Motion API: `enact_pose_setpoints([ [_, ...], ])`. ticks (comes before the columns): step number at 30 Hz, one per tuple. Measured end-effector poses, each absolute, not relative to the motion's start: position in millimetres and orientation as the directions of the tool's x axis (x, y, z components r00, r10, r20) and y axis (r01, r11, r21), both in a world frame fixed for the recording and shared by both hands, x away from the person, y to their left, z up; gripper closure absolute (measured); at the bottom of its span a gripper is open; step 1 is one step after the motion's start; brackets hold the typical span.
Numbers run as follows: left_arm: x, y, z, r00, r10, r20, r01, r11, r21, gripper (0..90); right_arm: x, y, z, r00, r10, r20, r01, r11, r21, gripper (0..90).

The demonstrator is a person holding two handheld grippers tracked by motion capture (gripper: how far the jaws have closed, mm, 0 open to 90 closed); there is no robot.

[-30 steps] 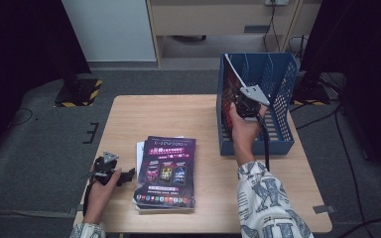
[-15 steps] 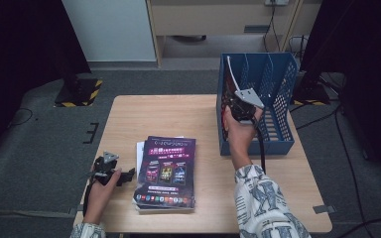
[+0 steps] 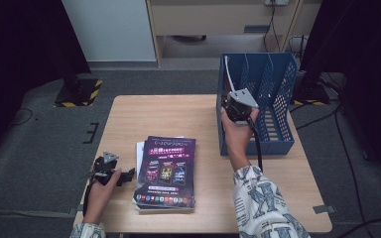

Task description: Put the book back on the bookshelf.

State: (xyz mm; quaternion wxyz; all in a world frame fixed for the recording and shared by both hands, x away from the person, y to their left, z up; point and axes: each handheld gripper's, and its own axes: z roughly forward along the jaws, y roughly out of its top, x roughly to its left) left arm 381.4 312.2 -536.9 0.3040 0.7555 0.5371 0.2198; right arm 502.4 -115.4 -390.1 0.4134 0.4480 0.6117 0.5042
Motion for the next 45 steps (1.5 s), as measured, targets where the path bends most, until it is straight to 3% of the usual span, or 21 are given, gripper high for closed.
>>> enact_pose_setpoints([
  [7,381.4,312.2,-536.8,0.326,0.945,0.005,0.678,-0.238,0.695,0.0,504.8,-117.8,-383.1,-0.224,0.967,-0.118,0.136,0.151,0.979,86.8],
  [11,381.5,312.2,-536.9,0.327,0.945,0.005,0.678,-0.238,0.696,0.0,507.1,-121.4,-380.5,-0.212,0.964,-0.157,0.138,0.189,0.972,87.0],
  [30,381.7,311.2,-537.0,0.332,0.943,0.004,0.676,-0.240,0.697,0.0,505.9,-114.3,-388.0,-0.233,0.962,-0.140,0.136,0.175,0.975,82.8],
  [34,381.7,311.2,-537.0,0.332,0.943,0.004,0.676,-0.241,0.697,0.0,503.9,-114.3,-387.7,-0.240,0.961,-0.134,0.122,0.167,0.978,78.5],
  [40,381.7,311.2,-536.9,0.332,0.943,0.004,0.676,-0.241,0.697,0.0,502.2,-115.8,-387.3,-0.266,0.959,-0.096,0.122,0.132,0.984,64.8],
  [45,381.8,311.2,-537.0,0.332,0.943,0.004,0.676,-0.240,0.697,0.0,498.1,-116.5,-388.1,-0.302,0.952,-0.049,0.128,0.092,0.987,46.1],
])
